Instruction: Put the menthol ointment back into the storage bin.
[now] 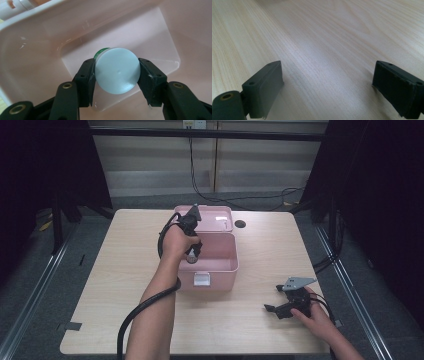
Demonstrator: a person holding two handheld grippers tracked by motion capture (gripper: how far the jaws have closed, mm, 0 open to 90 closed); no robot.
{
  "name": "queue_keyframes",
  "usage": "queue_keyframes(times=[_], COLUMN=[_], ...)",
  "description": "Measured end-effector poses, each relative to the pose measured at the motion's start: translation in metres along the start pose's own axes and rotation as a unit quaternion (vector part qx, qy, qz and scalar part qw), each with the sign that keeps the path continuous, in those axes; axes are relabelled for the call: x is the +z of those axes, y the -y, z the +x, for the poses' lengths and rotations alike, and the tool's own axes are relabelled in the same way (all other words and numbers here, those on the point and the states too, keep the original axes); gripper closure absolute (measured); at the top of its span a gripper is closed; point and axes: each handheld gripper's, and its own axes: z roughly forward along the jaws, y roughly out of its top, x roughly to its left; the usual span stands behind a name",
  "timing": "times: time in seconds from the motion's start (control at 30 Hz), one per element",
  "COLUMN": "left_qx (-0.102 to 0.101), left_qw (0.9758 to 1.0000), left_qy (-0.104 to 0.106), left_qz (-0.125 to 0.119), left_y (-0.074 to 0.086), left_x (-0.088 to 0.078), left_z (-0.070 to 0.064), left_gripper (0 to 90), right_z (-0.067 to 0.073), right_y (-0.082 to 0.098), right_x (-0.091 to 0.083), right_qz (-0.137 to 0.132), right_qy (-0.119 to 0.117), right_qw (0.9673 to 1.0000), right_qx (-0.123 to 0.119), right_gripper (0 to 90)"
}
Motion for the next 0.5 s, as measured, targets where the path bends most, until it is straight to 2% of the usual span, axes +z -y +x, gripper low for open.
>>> queue_keyframes(times=[0.5], left_qx=[-0.016], left_qw=[0.9998], left_qy=[-0.005], left_qz=[-0.011], left_y=[0.000], left_x=[0.019], left_z=[0.005], left_gripper=[50.1], right_z=[0.000], right_y=[0.000], right_x=[0.000], right_qz=[0.000], right_qy=[0.000], right_qw=[1.0000], right_qx=[0.000], right_gripper=[8.8])
